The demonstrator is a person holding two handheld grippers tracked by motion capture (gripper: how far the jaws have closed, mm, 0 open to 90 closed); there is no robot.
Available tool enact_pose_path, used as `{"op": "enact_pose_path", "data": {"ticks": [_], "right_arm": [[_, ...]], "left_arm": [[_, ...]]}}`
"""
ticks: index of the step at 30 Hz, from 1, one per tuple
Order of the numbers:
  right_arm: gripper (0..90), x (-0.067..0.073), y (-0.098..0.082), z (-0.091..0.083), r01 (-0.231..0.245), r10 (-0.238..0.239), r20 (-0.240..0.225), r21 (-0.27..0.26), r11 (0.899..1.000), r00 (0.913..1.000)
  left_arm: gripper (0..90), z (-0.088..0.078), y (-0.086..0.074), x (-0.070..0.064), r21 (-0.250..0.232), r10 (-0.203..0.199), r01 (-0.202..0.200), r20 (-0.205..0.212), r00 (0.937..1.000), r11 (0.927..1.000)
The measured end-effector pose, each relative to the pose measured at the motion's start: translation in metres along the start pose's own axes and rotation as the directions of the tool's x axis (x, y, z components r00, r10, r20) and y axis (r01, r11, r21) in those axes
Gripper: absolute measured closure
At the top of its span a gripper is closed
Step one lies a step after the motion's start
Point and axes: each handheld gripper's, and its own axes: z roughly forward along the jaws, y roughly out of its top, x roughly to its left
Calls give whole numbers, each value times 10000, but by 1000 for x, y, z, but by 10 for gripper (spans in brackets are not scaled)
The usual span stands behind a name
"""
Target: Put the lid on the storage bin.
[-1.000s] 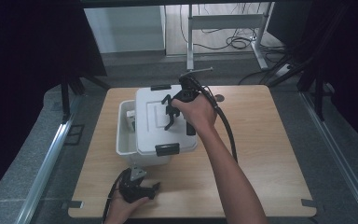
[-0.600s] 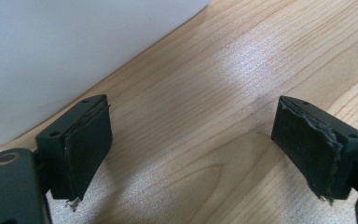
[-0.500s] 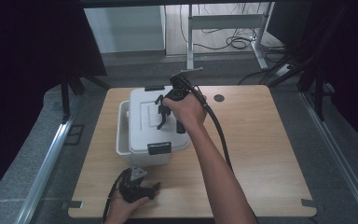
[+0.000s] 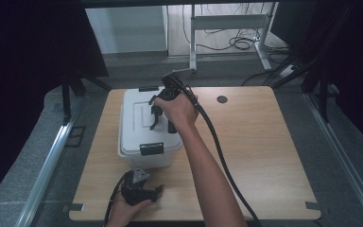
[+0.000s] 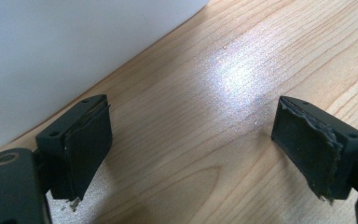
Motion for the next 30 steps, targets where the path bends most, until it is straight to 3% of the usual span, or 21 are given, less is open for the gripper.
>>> {"op": "enact_pose_path", "data": {"ticks": [18,23,30], "right_arm": [[840,7,10,33,-88,82,161,380,9992,9998],[840,4,13,45,-105,90,332,438,9990,9994],[840,3,12,52,-192,181,228,496,9986,9996]], "left_arm": [[122,0,0,-1,-36,1,-1,68,10000,10000],[122,0,0,-1,-53,-38,39,84,10000,10000],[122,0,0,-1,-57,-30,30,99,9999,10000]]}}
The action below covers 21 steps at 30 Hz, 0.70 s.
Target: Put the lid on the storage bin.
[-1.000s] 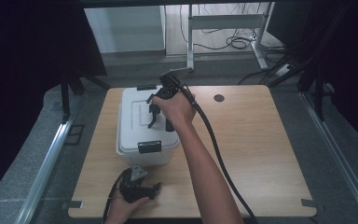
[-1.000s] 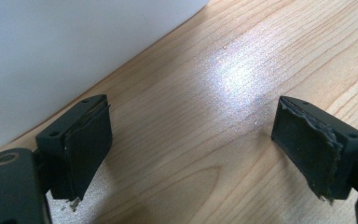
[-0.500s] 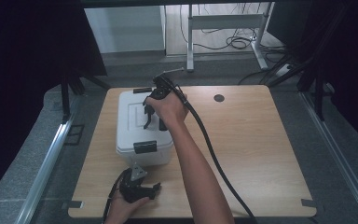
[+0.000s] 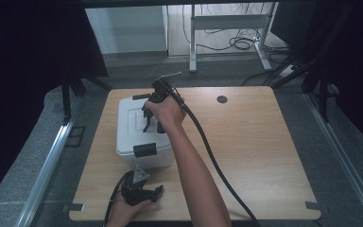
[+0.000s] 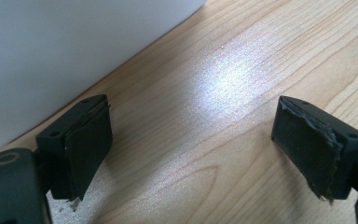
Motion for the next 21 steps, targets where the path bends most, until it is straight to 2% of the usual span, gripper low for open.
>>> {"op": "enact_pose_path", "data": {"ticks": [5,9,11,14,17,18,19,21], "right_arm": [[841,-2,-3,4,155,-156,297,38,9999,9994],[839,-10,-4,8,-167,167,-94,-28,9999,9998],[835,-11,-4,7,-133,132,-192,-57,9999,9997],[827,-10,-6,7,282,-285,-120,-225,9993,9995],[814,-9,-8,7,483,-485,-76,-336,9983,9988],[796,-9,-8,7,561,-565,-92,-371,9977,9984],[739,-9,-9,6,640,-647,-155,-441,9970,9978],[605,-10,-11,5,1008,-1062,-456,-1073,9891,9933]], "left_arm": [[122,0,0,1,49,91,-91,-34,10000,9999],[122,0,0,1,54,96,-96,-29,9999,9999],[122,0,0,1,54,97,-97,-25,9999,9999],[121,0,0,1,55,98,-97,-25,9999,9999],[121,0,0,0,30,68,-68,-31,10000,10000],[121,0,0,0,33,72,-72,-29,10000,10000],[122,0,0,0,32,69,-69,-26,10000,10000],[121,0,0,0,31,73,-73,-17,10000,10000]]}}
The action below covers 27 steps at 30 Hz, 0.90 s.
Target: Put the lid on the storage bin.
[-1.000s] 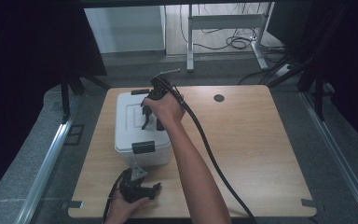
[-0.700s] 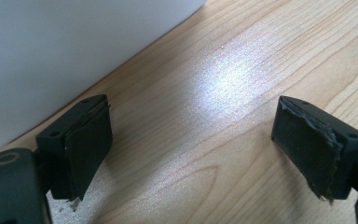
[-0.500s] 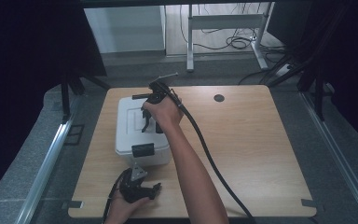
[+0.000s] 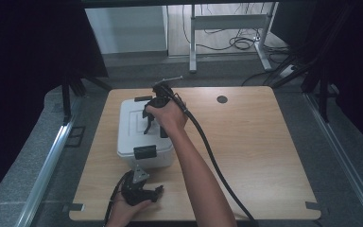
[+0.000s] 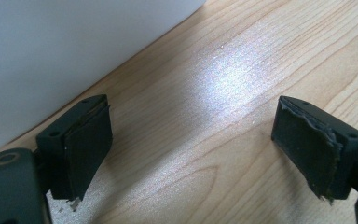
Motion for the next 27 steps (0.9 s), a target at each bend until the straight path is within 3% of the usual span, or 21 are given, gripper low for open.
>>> {"op": "enact_pose_path", "data": {"ticks": [1,4,12,20,27], "right_arm": [[541,0,-1,-2,296,-304,-205,-383,9988,9993],[481,-3,-4,-11,789,-826,-433,-820,9935,9956],[425,-25,-19,-48,1293,-1501,-994,-1905,9731,9837],[412,-65,-43,-88,1313,-1719,-1330,-2696,9540,9761],[381,-110,-75,-118,1320,-1852,-1379,-3258,9362,9730]], "left_arm": [[122,0,0,0,3,-21,21,23,10000,10000],[121,0,0,0,23,-11,11,6,10000,10000],[122,0,0,0,13,5,-5,4,10000,10000],[122,0,0,0,6,-10,10,-6,10000,10000],[121,0,0,0,25,30,-30,-8,10000,10000]]}}
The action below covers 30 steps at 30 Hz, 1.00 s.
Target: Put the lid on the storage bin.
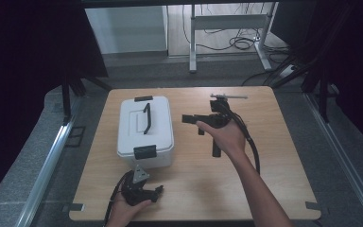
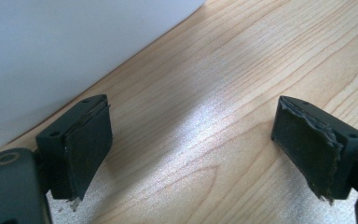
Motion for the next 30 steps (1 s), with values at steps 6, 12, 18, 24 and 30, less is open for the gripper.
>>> {"op": "enact_pose_path", "data": {"ticks": [6,12,18,24,30], "right_arm": [[371,-34,-37,-30,-115,115,9,-221,9997,9999],[360,-63,-78,-56,-376,379,114,-243,9990,9992],[358,-84,-113,-73,-688,685,364,64,9976,9970],[341,-99,-142,-76,-861,828,690,473,9952,9942],[327,-107,-151,-73,-1048,988,888,648,9924,9911]], "left_arm": [[121,0,0,0,-24,-27,27,-1,10000,10000],[121,0,0,0,-37,-25,25,-3,10000,10000],[120,0,0,0,-10,-11,11,11,10000,10000],[120,0,0,0,-11,-59,59,8,10000,10000],[120,0,0,0,-10,-58,58,12,10000,10000]]}}
